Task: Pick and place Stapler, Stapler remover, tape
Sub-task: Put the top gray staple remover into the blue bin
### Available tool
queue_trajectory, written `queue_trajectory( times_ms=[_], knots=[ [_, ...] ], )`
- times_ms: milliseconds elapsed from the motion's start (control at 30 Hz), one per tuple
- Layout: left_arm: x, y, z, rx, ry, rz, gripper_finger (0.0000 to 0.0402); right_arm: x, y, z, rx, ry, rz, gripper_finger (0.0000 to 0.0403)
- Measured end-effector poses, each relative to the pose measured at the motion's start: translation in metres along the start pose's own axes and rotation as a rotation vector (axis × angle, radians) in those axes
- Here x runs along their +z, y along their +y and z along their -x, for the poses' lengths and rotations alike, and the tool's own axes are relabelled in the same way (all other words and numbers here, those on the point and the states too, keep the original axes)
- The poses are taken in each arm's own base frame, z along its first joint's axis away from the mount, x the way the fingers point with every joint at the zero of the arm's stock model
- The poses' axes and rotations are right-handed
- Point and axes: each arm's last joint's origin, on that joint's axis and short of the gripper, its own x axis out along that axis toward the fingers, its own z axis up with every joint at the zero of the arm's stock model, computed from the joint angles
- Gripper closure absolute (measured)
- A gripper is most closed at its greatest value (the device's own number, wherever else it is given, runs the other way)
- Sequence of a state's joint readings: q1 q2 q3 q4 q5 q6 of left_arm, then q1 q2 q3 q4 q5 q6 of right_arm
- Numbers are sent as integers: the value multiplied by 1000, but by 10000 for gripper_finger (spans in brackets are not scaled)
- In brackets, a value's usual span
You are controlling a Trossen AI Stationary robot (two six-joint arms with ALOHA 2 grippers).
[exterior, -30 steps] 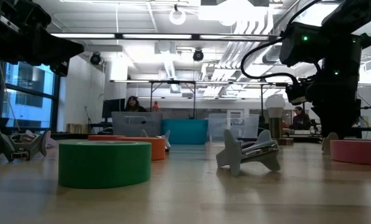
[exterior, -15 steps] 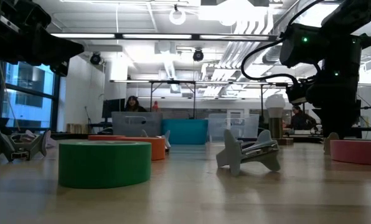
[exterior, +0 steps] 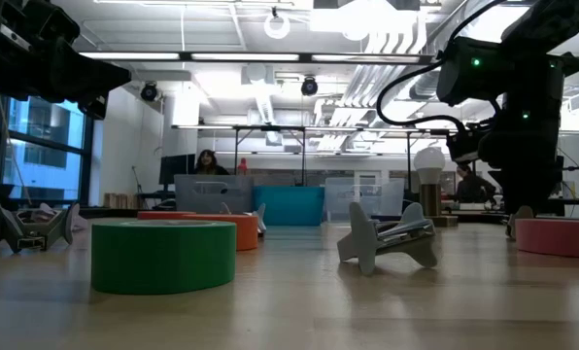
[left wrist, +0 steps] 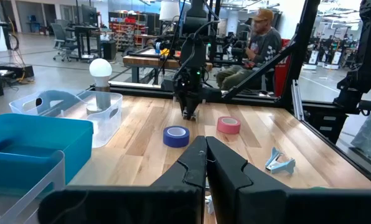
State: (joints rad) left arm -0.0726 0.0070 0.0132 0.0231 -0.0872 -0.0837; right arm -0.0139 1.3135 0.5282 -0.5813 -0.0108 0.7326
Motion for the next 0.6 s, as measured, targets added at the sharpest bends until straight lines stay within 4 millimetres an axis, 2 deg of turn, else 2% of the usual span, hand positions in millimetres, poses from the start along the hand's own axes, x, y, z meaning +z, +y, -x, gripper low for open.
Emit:
queue_trajectory(
  times_ms=[100,333,600],
  knots=[
    [0,0,0,0,0,0,396,0,0,2,17,2,1,370],
    [0,0,0,0,0,0,396,3,2,10,110,-5,-13,370],
    [0,0,0,0,0,0,396,28,11,41,170,-128,-12,370]
  ],
)
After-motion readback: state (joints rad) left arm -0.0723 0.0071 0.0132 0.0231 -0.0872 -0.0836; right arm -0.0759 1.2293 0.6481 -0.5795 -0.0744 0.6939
